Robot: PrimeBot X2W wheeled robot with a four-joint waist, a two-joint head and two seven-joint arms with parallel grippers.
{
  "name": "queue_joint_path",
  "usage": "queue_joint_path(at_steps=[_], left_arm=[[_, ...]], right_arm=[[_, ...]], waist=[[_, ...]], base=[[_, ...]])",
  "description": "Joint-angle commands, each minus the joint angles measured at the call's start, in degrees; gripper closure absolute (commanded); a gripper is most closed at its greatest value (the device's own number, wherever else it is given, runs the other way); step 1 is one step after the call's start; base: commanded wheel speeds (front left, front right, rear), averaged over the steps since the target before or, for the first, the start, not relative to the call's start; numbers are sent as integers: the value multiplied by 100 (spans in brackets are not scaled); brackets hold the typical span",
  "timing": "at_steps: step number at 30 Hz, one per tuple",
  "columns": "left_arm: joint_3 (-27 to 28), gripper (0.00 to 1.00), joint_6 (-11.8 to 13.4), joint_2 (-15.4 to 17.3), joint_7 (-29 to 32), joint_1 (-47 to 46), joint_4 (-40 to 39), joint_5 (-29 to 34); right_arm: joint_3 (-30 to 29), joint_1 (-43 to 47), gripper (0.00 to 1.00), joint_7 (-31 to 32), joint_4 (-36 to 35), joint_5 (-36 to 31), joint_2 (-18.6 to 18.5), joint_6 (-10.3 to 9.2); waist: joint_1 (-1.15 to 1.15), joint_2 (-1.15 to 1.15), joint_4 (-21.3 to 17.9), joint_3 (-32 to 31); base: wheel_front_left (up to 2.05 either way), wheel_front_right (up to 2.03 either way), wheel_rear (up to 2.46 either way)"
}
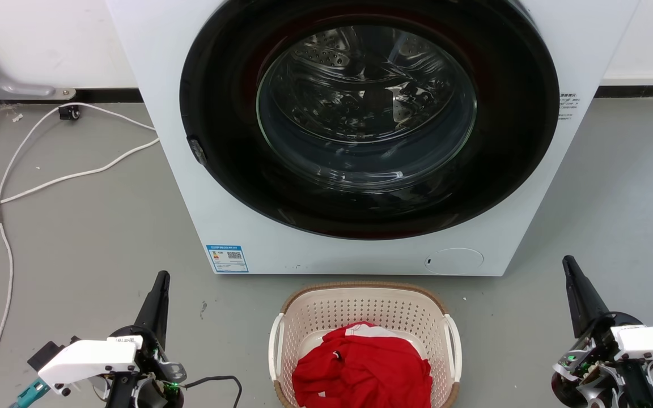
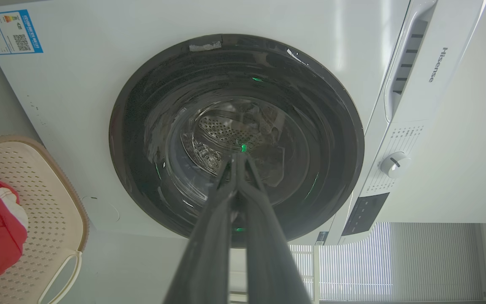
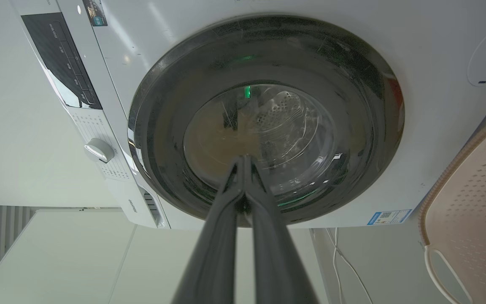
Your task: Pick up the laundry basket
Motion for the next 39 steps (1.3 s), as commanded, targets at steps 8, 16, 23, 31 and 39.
queue_joint_path(at_steps=[8,16,23,31,39], left_arm=[[23,100,-19,-7,9,-59,9,22],[27,100,-20,-7,14,-59,10,24],[29,100,-19,-9,13,-60,10,27],[-28,0,4,-23,-11,34,63,9],[-329,0,2,-22,-246,-58,-1,67]], right_arm=[[-8,-65,100,12,9,-20,21,17],[-10,-66,100,14,8,-22,21,17],[-10,-66,100,15,8,-22,21,17],[16,46,0,-16,56,-9,9,0],[167,48,0,-246,-58,-141,9,1]], waist=[[0,0,0,0],[0,0,0,0],[0,0,0,0],[0,0,0,0],[0,0,2,4]], base=[[0,0,0],[0,0,0],[0,0,0],[0,0,0],[0,0,0]])
